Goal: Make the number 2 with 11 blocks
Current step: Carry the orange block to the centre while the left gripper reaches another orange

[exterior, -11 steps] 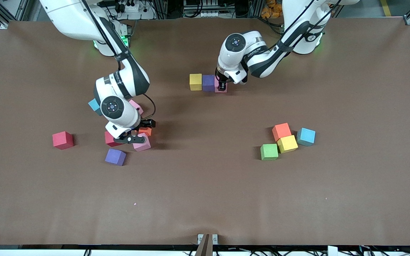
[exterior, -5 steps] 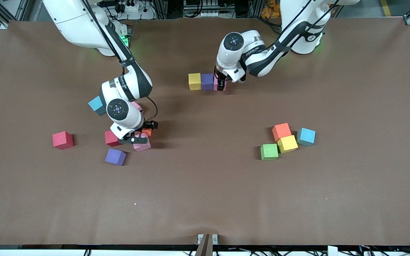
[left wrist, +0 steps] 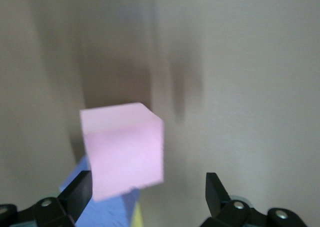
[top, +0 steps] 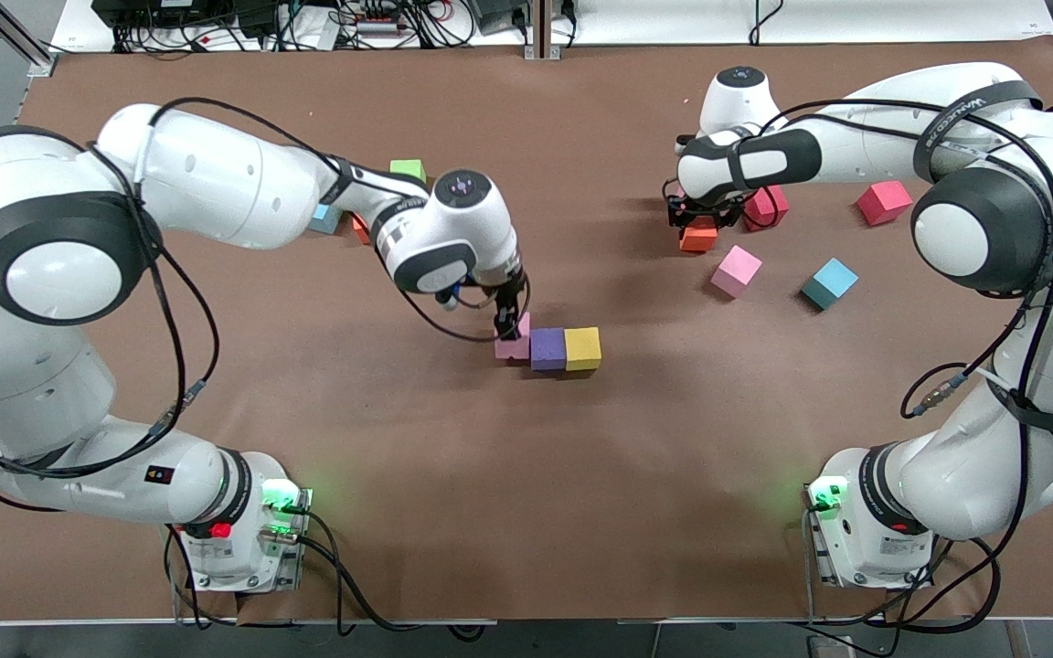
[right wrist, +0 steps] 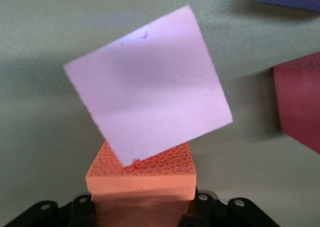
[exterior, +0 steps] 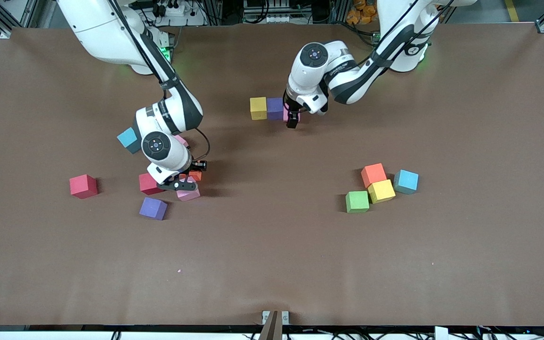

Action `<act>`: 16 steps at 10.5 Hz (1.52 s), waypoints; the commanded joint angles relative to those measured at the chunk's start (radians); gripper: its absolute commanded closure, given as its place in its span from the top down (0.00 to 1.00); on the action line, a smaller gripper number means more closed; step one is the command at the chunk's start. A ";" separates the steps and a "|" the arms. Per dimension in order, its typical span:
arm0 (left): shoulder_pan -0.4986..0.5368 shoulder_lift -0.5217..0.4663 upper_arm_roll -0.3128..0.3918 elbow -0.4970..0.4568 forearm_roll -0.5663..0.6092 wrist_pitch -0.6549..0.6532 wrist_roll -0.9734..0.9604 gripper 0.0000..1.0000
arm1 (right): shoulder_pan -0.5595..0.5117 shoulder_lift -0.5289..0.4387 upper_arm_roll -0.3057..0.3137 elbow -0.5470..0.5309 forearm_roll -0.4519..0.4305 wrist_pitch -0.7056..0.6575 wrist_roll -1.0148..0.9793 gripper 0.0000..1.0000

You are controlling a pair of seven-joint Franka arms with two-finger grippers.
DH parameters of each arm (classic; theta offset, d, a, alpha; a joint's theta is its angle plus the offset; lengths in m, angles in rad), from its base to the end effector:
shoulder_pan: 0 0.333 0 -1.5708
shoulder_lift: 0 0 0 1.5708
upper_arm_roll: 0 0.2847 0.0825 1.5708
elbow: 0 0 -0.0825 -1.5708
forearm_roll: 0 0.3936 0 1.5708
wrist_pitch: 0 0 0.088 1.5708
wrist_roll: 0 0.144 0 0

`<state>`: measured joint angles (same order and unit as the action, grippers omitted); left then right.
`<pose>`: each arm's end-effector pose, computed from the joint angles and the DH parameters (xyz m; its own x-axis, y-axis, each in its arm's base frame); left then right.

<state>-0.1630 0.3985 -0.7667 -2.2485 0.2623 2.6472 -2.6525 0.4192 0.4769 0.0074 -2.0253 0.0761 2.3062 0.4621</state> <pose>0.3128 -0.4593 0.1753 0.0123 0.9828 -0.1843 0.9991 -0.0194 -0.0370 0.5113 0.2367 0.1232 0.9757 -0.0950 -0.1972 -0.0880 -0.9952 0.0438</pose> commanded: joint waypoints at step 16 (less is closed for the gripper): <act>0.497 -0.004 -0.017 0.284 0.005 -0.461 1.455 1.00 | 0.447 0.184 0.016 0.391 0.128 -0.090 0.348 0.43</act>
<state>0.2779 0.3873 -0.7682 -1.9594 0.2623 2.2266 -1.4814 0.8264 0.6055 0.0308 -1.7089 0.2096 2.2316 0.7990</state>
